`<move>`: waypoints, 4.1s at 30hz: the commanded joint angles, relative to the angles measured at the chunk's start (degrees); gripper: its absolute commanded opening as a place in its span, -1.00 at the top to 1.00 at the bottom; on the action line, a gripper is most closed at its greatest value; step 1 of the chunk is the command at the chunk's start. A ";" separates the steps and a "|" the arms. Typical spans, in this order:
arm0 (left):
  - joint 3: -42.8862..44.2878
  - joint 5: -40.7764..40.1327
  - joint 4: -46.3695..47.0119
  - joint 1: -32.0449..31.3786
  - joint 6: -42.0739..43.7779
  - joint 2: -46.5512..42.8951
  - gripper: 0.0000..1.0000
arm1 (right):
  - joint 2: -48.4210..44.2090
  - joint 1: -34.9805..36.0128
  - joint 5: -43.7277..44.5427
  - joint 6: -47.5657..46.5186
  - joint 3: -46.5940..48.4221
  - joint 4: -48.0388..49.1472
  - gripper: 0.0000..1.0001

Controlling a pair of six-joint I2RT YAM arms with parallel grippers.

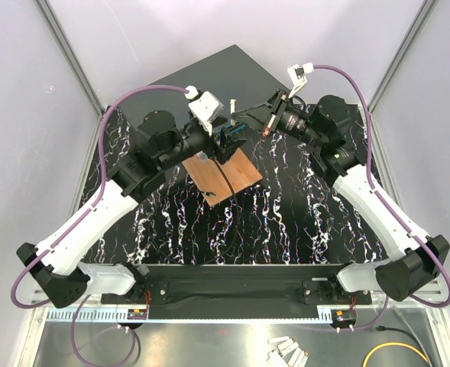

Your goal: Insert the plug into the switch port

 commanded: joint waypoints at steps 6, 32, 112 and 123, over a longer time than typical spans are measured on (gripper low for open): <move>3.02 -6.69 4.90 -1.05 0.69 0.13 -0.36 | -2.44 1.28 1.49 -2.41 -2.05 2.89 1.00; -1.89 -9.86 4.03 -0.96 3.22 -3.21 1.00 | -4.20 1.20 -2.11 -6.18 0.05 -6.32 0.05; -21.40 12.64 3.14 43.59 -54.31 -25.71 -0.69 | -5.43 14.20 27.40 -55.93 -8.99 -15.75 1.00; -27.82 12.73 4.81 47.47 -58.90 -25.19 -0.68 | -1.48 19.56 41.56 -48.47 -10.84 -10.38 1.00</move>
